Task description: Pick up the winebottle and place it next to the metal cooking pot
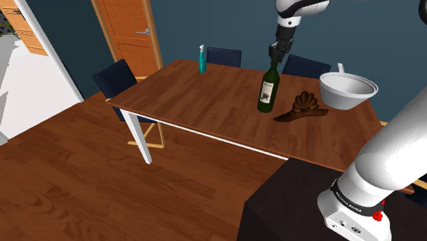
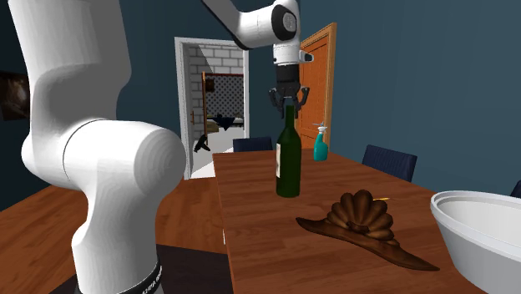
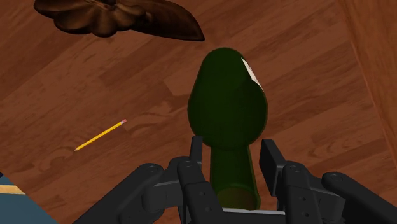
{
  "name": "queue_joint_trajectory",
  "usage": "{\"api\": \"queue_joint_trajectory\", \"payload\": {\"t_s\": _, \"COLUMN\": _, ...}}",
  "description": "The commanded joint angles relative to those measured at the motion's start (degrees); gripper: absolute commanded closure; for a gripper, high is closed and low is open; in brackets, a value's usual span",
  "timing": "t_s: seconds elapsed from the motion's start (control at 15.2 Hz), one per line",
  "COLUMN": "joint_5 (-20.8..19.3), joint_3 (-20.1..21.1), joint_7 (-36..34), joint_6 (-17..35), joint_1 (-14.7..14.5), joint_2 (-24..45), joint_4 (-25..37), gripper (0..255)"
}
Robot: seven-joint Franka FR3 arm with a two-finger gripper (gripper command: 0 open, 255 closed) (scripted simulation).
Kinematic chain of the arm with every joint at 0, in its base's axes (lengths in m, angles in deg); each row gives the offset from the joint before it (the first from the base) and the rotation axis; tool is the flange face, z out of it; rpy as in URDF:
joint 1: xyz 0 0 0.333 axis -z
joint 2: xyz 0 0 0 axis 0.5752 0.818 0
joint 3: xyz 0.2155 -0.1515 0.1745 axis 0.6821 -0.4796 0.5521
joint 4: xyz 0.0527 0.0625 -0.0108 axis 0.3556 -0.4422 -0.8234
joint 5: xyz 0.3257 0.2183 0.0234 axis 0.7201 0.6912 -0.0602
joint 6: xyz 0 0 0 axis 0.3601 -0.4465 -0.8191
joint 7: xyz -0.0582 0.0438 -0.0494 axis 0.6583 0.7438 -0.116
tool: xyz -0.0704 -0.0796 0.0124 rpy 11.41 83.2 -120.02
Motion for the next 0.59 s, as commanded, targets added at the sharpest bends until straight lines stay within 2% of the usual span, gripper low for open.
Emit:
{"api": "queue_joint_trajectory", "payload": {"t_s": 0.0, "joint_5": 0.02, "joint_3": 0.02, "joint_7": 0.02, "joint_6": -1.62, "joint_1": -0.02, "joint_2": -0.02, "joint_4": 1.6, "gripper": 255}}
{"api": "queue_joint_trajectory", "payload": {"t_s": 0.53, "joint_5": 0.1, "joint_3": 0.09, "joint_7": 0.12, "joint_6": -7.79, "joint_1": -0.08, "joint_2": 0.07, "joint_4": 7.86, "gripper": 255}}
